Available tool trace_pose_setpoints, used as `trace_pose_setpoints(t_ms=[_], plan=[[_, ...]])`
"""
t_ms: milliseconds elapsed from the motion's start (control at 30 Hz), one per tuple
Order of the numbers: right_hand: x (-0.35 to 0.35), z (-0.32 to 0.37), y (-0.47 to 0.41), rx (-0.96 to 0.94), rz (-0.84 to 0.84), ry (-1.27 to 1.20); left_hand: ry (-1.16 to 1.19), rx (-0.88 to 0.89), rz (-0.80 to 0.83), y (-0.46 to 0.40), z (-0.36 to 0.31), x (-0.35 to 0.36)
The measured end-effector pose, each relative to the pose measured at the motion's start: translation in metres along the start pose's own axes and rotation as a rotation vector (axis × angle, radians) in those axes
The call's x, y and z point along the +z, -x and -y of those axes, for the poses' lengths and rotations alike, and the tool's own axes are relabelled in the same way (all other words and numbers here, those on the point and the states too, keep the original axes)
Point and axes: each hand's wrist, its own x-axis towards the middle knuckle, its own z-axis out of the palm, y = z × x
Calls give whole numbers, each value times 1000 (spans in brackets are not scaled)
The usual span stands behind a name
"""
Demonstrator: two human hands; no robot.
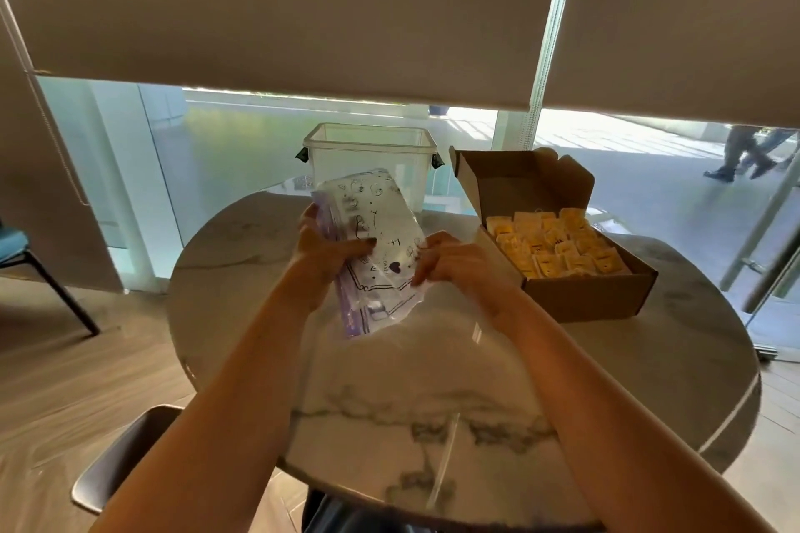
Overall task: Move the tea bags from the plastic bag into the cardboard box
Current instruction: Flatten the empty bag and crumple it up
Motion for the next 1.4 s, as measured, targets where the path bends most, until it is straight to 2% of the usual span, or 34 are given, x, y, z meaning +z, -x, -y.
trace_pose_setpoints(t_ms=[67, 100, 233, 367, 500, 600, 667, 733, 800, 867, 900, 967, 1033, 1067, 1167, 1233, 1300, 1400], plan=[[-3, -2, -6, 76, -133, -327, 73, -2, 46, 6, -5, 3], [-6, -7, -11, 119, -180, -390, 98, -2, 99, 10, -8, 6], [-4, -13, -13, 276, -86, -140, 30, 20, 212, 21, -10, 13], [-8, -18, -17, 263, -134, -245, 54, 9, 217, 22, -10, 11], [-10, -24, -21, 271, -121, -506, 99, -32, 393, 19, -6, 0], [-8, -21, -19, 244, -154, -507, 177, -124, 457, 21, -10, 0], [-7, -18, -18, 166, -199, -448, 294, -156, 447, 24, -13, 0], [-8, -16, -16, 64, -290, -254, 327, -225, 455, 26, -18, -1], [-8, -14, -14, -45, -321, 109, 129, -272, 479, 28, -18, -1], [-8, -11, -11, -82, -261, 378, -97, -255, 422, 30, -14, 4], [-10, -10, -10, -56, -224, 370, -196, -215, 373, 29, -11, 6], [-14, -1, -7, 82, -161, 135, -345, -115, 312, 30, -10, 11], [-15, 4, -5, 122, -164, -72, -355, -57, 265, 28, -10, 10], [-14, 6, -6, 96, -182, -67, -353, -36, 248, 27, -9, 10], [-11, 4, -7, 73, -113, 319, -381, 44, 241, 30, -13, 14], [-4, 6, -9, 126, -121, 297, -371, 109, 158, 31, -17, 18], [-1, 9, -11, 153, -249, 116, -288, 82, 79, 35, -22, 16], [10, 20, -9, 191, -315, -189, -73, -102, 219, 51, -24, 6]])
